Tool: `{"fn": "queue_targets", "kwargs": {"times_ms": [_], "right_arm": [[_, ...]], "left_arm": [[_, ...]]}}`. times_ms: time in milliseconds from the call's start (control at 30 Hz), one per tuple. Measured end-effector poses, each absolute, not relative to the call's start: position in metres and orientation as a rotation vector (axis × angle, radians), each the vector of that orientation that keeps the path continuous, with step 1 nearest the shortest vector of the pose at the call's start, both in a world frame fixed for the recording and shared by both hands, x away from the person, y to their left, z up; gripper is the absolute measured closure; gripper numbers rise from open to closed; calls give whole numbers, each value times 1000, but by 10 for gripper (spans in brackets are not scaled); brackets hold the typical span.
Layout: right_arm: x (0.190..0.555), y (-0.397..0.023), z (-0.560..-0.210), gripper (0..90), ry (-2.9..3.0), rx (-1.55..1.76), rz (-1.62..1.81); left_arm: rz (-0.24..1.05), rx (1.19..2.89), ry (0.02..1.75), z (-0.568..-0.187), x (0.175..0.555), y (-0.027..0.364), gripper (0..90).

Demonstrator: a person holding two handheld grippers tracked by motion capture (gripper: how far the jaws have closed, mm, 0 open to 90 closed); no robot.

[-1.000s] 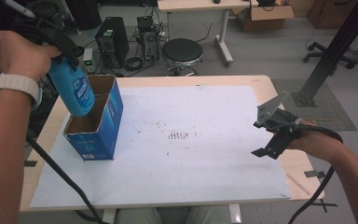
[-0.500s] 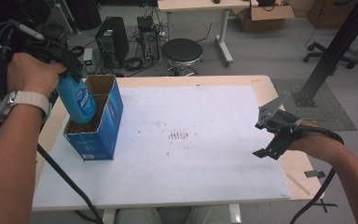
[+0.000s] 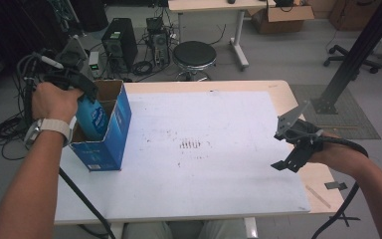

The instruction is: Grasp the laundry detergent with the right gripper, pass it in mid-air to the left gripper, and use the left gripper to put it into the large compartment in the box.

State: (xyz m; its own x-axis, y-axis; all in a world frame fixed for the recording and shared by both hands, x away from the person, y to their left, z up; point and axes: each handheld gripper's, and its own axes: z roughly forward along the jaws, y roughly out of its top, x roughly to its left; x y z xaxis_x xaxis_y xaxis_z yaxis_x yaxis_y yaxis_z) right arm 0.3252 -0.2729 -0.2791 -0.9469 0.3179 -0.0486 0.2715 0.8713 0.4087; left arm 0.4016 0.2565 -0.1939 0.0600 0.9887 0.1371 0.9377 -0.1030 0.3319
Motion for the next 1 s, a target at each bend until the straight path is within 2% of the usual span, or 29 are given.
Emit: {"fn": "queue_targets", "kwargs": {"times_ms": [433,1000], "right_arm": [[326,-273,-284,64,2936,473,610],[326,-274,-289,65,2942,484,604]], "left_arm": [[498,2179,1991,-238,405,256,384],[465,2208,1999,-272,408,257,384]]}}
